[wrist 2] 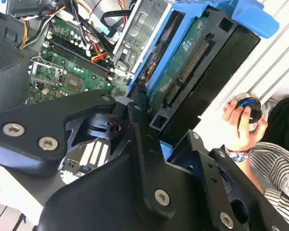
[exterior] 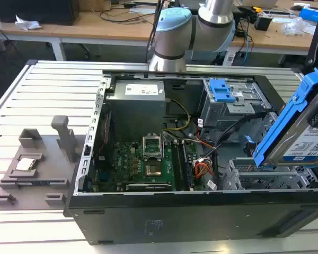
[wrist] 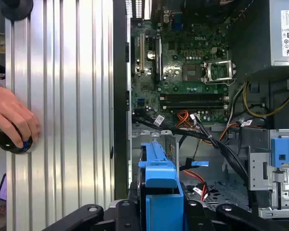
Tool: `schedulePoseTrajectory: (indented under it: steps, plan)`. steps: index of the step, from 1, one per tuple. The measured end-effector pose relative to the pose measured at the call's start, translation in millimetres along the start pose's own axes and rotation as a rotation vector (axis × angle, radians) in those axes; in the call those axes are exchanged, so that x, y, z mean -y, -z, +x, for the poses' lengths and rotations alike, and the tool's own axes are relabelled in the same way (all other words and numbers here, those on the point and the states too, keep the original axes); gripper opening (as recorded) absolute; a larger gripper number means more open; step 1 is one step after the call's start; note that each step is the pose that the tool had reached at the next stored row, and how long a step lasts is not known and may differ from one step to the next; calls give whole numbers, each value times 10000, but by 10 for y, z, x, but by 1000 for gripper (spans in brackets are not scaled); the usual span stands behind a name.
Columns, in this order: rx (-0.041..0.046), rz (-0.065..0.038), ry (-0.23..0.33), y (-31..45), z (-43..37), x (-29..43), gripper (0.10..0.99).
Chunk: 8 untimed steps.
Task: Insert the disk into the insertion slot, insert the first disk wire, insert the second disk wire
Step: 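Insert the disk into the insertion slot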
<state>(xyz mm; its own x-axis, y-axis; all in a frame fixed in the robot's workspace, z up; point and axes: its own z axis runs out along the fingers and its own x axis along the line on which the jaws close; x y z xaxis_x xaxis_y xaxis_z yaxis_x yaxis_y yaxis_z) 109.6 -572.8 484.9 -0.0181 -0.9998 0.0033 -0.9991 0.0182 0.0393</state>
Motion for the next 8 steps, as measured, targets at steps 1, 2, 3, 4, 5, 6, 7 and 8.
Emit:
schedulePoseTrajectory:
  steps: [1,2,3,4,5,6,7,8]
  plan:
    - [0,-1,-2,-2,1,-8,361]
    - [1,0,0,-10,0,-13,361]
    - [1,0,0,-37,1,-18,361]
    - [0,0,0,-49,0,-19,361]
    - [1,0,1,-63,0,-20,361]
    - [-1,0,1,-72,0,-19,361]
    - [-1,0,0,-81,0,-19,361]
    - [1,0,0,-87,0,-19,361]
